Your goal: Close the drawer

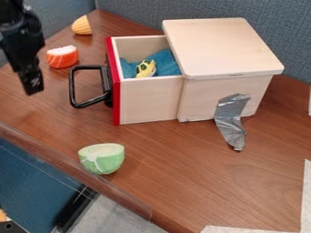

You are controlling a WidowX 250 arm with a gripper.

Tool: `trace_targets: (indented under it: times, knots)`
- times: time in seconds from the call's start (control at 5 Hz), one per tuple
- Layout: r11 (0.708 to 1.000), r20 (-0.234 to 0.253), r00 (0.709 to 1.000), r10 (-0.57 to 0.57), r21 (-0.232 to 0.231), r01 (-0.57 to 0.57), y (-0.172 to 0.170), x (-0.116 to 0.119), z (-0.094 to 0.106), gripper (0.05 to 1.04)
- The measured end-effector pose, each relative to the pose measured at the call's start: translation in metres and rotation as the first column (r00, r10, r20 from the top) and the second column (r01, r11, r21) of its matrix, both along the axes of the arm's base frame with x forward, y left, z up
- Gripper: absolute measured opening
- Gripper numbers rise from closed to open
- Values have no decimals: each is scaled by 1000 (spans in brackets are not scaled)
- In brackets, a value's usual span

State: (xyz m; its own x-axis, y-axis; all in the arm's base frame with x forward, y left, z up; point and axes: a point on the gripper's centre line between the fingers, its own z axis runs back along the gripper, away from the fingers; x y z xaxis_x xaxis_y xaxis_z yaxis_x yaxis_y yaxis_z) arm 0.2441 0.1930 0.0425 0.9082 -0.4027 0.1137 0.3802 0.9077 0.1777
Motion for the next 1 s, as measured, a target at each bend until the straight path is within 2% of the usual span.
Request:
trace_targets:
  times: [0.2, 0.4, 0.6, 1.0]
  knots:
    - [1000, -65, 997, -29, 1, 29, -1, 3, -6, 1001]
    - [998, -83, 995, -48, -37, 45, -6, 5, -4, 1001]
    - [995, -77, 994, -71, -76, 65, -14, 12, 1, 1001]
    - [984, -76, 985, -153, -100, 145, -41, 20, -7, 1001]
